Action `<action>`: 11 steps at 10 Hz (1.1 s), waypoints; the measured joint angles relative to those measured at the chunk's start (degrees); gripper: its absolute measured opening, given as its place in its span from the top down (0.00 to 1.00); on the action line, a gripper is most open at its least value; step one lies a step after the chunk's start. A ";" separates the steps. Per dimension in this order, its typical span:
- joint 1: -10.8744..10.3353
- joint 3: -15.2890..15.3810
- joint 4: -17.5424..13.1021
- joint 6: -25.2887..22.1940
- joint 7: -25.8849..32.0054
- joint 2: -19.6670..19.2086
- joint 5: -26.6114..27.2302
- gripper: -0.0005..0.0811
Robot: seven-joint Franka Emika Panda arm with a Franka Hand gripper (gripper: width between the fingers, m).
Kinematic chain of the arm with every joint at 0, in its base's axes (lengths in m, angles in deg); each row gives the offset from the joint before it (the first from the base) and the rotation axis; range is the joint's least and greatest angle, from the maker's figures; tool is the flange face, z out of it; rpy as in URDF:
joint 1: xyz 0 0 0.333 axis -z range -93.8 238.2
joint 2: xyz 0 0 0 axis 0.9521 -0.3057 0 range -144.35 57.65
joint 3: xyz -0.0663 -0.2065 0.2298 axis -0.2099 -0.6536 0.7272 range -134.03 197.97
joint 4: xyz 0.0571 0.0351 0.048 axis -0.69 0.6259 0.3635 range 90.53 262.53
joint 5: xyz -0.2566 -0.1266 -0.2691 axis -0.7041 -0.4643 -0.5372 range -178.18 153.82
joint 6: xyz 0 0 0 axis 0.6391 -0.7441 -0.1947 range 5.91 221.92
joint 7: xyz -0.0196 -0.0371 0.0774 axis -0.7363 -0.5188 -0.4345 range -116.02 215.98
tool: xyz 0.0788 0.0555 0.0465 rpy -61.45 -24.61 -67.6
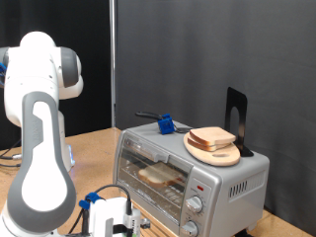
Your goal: Make a piece of toast with the oven
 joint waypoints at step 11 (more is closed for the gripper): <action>-3.98 2.73 -2.67 1.75 -0.99 -2.51 0.52 0.16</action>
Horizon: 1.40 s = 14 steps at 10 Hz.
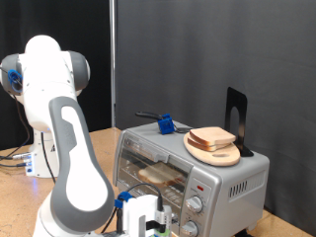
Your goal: Make a piece of toast with the oven
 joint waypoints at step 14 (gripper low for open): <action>-3.06 1.80 4.10 3.21 3.24 0.04 1.98 0.16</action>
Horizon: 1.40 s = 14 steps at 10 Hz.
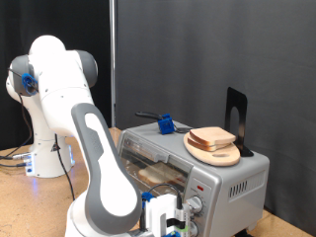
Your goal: Make a piece of toast with the oven
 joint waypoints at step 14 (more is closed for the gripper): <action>-0.13 0.06 4.58 3.99 -6.84 3.79 0.93 0.99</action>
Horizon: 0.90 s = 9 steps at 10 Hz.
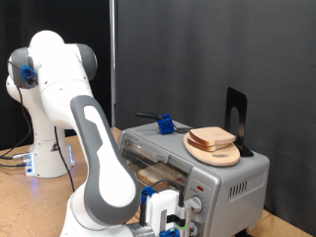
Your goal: Make a piece of toast with the oven
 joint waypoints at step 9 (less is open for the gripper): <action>-2.04 -1.21 -0.36 3.34 -10.98 1.69 -4.41 0.99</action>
